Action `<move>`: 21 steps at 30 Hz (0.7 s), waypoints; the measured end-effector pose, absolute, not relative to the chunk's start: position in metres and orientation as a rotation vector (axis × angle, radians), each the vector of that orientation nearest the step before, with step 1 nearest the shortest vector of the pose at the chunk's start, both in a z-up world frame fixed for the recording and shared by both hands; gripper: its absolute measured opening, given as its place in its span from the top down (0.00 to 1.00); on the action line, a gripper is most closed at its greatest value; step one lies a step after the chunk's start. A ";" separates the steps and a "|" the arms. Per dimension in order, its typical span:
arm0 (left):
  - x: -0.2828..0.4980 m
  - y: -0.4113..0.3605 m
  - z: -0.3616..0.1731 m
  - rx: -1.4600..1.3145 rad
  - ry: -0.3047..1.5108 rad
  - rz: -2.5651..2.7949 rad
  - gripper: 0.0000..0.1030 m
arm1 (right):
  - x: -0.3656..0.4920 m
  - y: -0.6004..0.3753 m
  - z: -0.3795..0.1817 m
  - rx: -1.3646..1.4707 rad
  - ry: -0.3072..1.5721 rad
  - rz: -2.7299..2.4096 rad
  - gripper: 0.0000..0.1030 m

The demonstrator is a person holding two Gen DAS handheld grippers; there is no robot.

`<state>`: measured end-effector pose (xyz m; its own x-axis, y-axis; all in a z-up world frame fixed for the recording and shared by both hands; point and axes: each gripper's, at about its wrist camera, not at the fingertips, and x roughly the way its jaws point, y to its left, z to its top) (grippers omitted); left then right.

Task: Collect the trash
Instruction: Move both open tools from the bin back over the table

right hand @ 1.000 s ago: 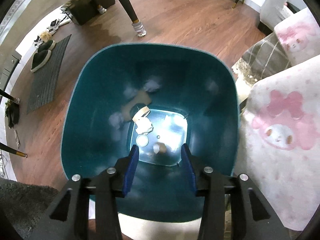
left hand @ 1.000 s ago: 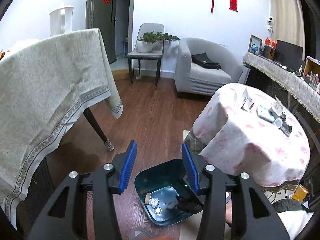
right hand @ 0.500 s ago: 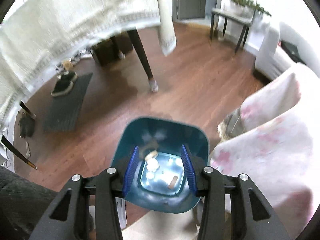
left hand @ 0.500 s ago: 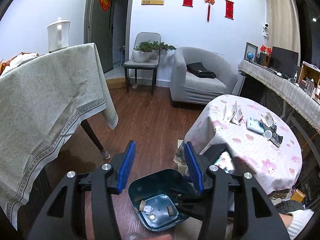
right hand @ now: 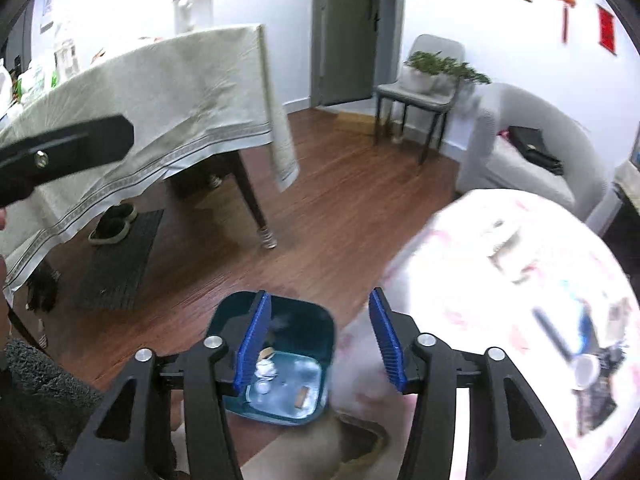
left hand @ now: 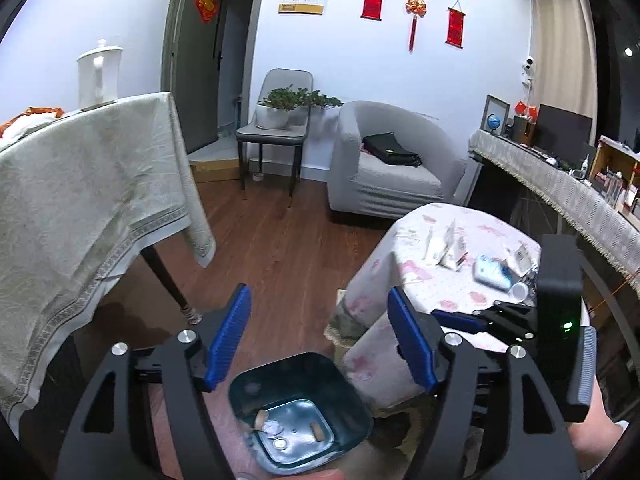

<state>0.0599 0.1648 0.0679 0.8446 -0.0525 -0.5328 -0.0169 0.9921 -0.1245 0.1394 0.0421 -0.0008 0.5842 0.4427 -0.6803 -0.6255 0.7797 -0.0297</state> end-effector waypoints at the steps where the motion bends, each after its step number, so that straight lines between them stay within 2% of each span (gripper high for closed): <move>1: 0.064 0.159 0.069 -0.130 0.565 -0.029 0.26 | 0.141 0.033 0.000 -0.274 0.704 0.620 0.45; 5: 0.075 0.139 0.070 -0.133 0.564 -0.059 0.23 | 0.143 0.003 0.006 -0.259 0.691 0.571 0.43; 7: 0.082 0.126 0.070 -0.133 0.568 -0.075 0.18 | 0.147 -0.016 0.007 -0.245 0.697 0.549 0.43; 16: 0.107 0.070 0.059 -0.117 0.597 -0.169 0.13 | 0.153 -0.081 0.017 -0.207 0.682 0.456 0.33; 21: 0.119 0.040 0.050 -0.106 0.619 -0.211 0.11 | 0.153 -0.115 0.017 -0.179 0.688 0.404 0.31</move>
